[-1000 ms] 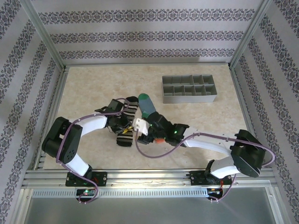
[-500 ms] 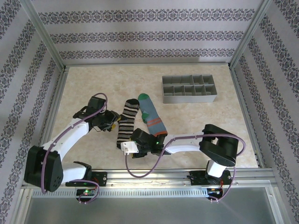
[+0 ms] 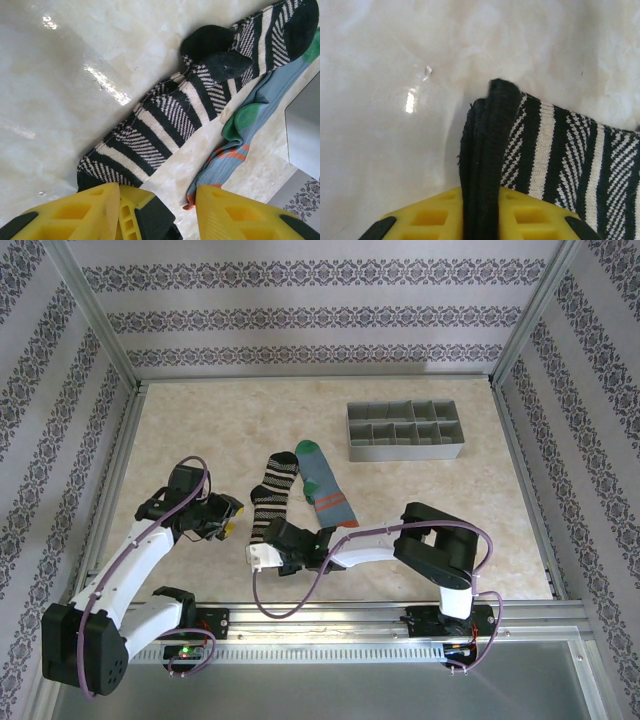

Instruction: Roll the socks

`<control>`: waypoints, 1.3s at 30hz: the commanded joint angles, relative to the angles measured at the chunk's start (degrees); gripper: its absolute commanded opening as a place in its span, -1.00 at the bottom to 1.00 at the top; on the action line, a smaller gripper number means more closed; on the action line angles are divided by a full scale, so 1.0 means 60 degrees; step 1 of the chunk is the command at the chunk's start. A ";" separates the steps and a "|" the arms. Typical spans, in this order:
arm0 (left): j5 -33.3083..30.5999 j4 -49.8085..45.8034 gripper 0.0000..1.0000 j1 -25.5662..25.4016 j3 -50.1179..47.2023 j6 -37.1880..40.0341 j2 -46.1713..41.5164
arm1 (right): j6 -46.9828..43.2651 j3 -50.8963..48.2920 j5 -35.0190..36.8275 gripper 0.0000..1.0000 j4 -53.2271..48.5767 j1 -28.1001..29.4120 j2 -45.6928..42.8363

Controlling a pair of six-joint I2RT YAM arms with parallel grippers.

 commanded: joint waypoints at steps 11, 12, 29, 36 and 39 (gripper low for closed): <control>0.0682 -0.0744 -0.15 0.0278 -0.0156 0.0275 -0.0097 | 0.2534 0.1005 -0.2490 -1.00 -0.2391 -0.0483 -0.0658; 0.0729 -0.0744 -0.16 0.0283 -0.0204 0.0270 -0.0121 | 0.2821 0.1054 -0.2915 -1.00 -0.2491 -0.0638 -0.0630; 0.1972 0.0362 -0.27 0.0046 -0.1986 -0.0903 -0.1110 | 0.5826 0.2784 -0.6601 -1.00 -0.3675 -0.2571 0.1366; 0.1844 0.1579 -0.26 -0.0586 -0.2821 -0.1957 -0.1286 | 0.6229 0.3017 -0.6702 -1.00 -0.3959 -0.2764 0.1795; 0.1694 0.2479 -0.20 -0.0779 -0.3136 -0.2437 -0.1137 | 0.6294 0.3141 -0.6720 -1.00 -0.4179 -0.2794 0.1988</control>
